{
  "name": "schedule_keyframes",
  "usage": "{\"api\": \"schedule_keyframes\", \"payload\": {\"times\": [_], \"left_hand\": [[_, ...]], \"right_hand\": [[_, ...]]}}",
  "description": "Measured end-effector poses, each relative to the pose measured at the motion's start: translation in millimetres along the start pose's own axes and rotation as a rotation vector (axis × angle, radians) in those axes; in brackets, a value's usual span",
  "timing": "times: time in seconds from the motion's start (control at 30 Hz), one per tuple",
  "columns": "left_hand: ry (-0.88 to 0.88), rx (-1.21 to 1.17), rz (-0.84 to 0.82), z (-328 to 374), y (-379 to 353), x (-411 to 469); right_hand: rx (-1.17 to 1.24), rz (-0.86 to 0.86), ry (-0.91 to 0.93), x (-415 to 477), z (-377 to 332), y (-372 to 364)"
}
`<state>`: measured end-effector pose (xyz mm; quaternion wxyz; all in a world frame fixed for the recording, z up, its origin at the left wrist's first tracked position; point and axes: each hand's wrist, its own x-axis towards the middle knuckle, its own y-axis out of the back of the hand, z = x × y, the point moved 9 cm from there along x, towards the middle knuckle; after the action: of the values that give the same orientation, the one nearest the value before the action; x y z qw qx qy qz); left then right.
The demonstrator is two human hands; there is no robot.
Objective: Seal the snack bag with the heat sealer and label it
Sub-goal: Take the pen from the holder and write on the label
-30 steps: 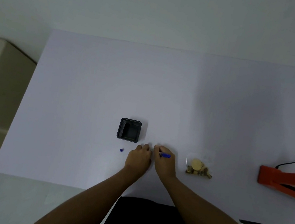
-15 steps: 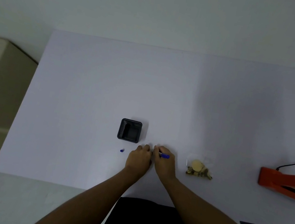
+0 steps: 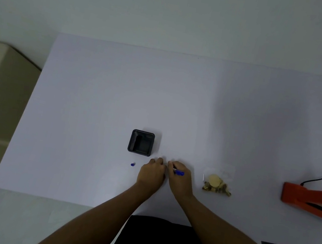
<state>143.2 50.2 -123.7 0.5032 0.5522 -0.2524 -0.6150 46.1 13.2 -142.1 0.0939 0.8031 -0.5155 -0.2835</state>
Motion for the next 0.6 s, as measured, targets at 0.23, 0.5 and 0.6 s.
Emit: {"api": "schedule_keyframes", "payload": {"times": [0.23,0.5,0.6], "left_hand": [[-0.004,-0.006,0.003,0.5,0.9,0.6],[0.008,-0.016,-0.002,-1.3,-0.1,2.0],[0.023,-0.026,-0.009,-3.0,-2.0,2.7]], "right_hand": [[-0.017,-0.005,0.025,0.3,-2.0,1.1],[-0.049,0.001,0.050,3.7,-2.1,5.3],[-0.073,0.006,0.061,4.4,0.0,9.5]]}}
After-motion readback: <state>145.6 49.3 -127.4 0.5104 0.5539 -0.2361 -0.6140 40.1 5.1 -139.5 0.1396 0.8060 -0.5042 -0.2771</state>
